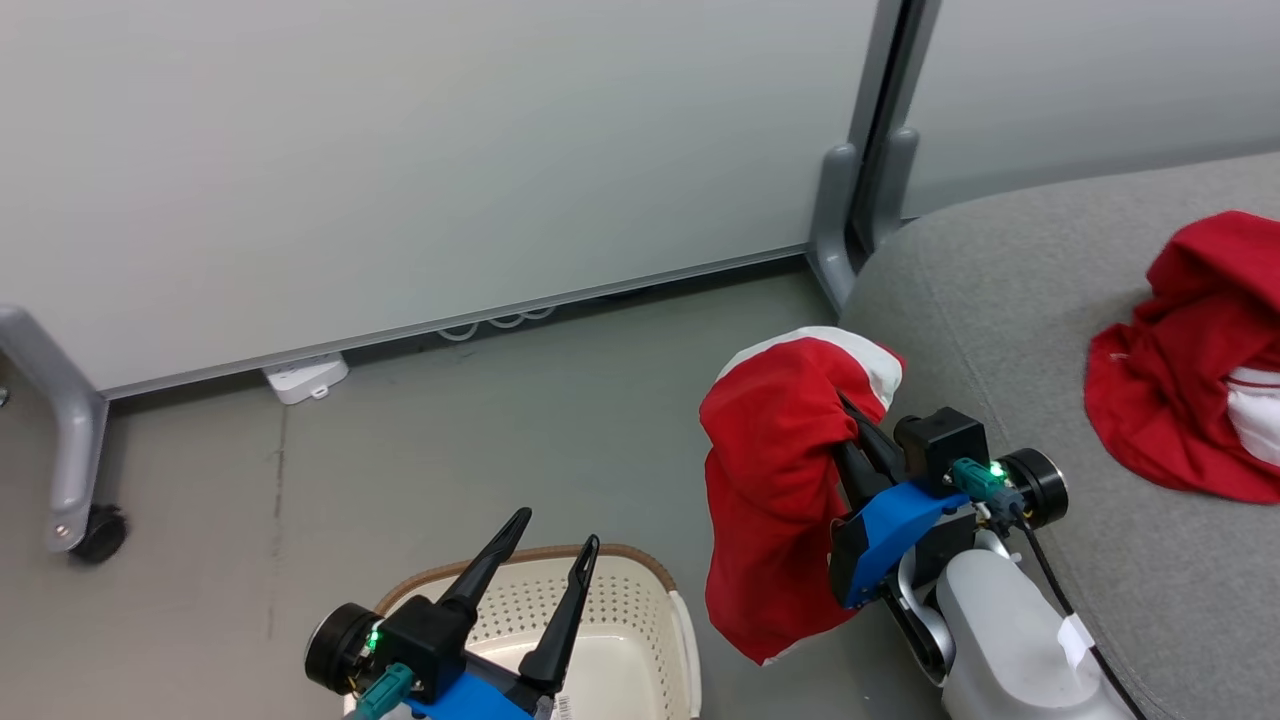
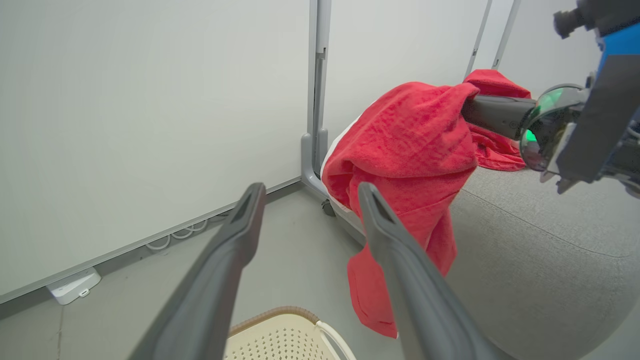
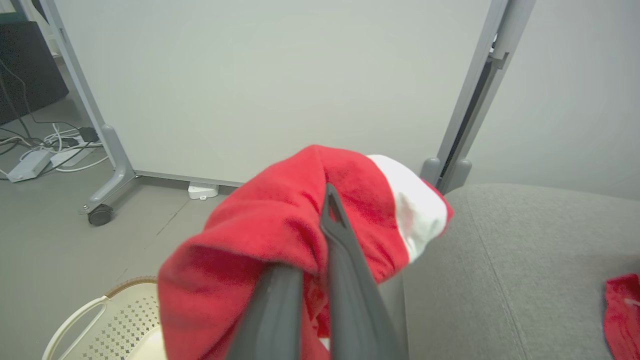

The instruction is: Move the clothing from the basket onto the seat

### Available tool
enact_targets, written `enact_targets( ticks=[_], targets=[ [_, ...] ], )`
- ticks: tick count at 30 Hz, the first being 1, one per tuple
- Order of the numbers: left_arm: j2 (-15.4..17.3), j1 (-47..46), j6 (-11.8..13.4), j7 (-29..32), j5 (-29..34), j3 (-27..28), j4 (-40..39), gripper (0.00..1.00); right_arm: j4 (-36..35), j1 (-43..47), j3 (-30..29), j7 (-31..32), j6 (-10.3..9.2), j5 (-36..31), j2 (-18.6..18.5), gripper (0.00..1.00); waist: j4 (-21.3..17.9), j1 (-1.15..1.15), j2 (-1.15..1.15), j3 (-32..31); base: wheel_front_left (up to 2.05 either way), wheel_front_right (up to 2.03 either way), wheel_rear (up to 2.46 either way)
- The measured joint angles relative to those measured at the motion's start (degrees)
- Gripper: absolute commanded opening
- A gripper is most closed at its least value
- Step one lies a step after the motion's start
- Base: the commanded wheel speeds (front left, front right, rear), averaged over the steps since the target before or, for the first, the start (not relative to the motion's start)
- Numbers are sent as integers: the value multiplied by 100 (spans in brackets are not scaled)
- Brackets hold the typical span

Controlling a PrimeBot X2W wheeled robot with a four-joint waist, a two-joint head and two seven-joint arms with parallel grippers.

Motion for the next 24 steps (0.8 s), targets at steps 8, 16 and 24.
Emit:
enact_targets(
  ticks=[8, 16, 24],
  targets=[
    [-11, -66, -8, 0, 42, -4, 3, 100, -21, -17, -23, 1, 0, 3, 0, 0, -700, 0, 0, 70, 0, 0, 0],
    [41, -143, -8, 0, 33, -103, 13, 100, -15, -37, -36, -27, 0, 34, -1, 0, -1370, 0, 0, 179, 0, 0, 0],
    [103, -171, -8, 0, 33, -159, 32, 100, 2, -34, 13, -82, 0, 192, -2, 0, -1899, 0, 0, 273, 0, 0, 0]
  ],
)
